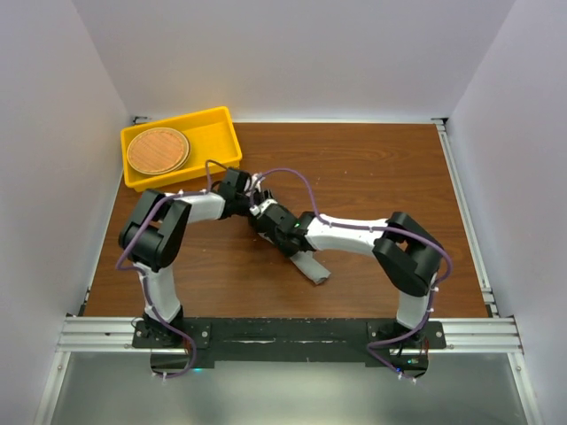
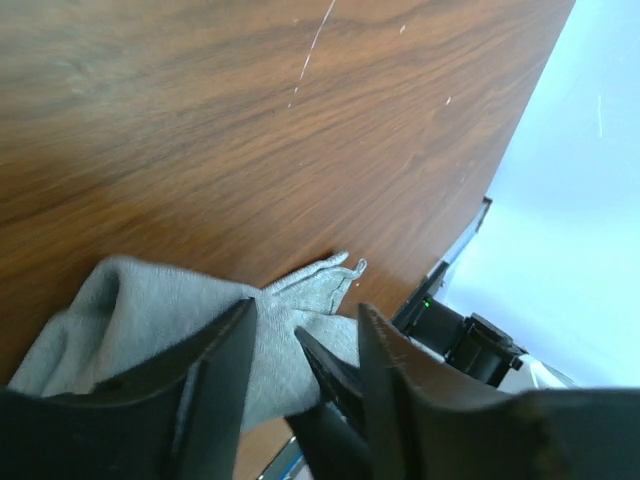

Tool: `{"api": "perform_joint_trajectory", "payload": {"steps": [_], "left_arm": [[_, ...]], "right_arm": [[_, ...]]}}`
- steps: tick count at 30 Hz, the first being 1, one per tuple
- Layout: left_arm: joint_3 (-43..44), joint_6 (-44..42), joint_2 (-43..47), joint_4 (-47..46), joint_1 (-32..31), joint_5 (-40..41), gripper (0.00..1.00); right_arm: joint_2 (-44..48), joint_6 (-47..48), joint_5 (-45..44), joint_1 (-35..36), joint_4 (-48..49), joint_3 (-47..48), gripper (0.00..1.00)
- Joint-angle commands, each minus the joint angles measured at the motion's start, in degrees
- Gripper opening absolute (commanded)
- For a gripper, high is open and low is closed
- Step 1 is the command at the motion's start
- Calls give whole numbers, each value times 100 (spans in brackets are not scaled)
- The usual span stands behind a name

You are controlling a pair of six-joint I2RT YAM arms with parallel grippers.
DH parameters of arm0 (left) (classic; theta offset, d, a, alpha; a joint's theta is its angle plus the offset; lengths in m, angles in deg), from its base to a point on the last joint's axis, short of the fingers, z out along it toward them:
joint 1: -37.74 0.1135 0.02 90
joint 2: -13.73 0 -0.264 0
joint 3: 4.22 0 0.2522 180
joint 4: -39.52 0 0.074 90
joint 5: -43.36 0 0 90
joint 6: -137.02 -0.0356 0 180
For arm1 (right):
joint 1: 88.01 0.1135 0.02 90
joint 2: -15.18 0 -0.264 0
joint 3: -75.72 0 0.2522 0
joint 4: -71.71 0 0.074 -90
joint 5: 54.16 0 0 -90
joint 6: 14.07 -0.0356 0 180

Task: Fold the napkin, place the utensils inside, and roll it up
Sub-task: Roll the napkin with the utensil

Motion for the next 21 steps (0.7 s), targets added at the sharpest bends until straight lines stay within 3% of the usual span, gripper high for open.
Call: {"api": "perform_joint_trajectory", "payload": {"steps": [1,8,15,19,21], "left_arm": [[181,-707,817,573,559,818,57],[682,-1112,1268,1004,788,1101,59],[208,-270,1180,-31,578,425,58],[-134,565,733,-1252,253,-146,57],[-276,725,635,-1562,68,-104,57]], "right_arm": [[194,-242,2228,-700,653,-465,2],[90,-891,5667,-1914,1489,-676,0],[-701,-1534,7157,-2521,2052,-755,0],[-886,-1570,7343,-2864,2369,-975,0],[-1009,-1369,7344,-2952,1994,-976,1]]}}
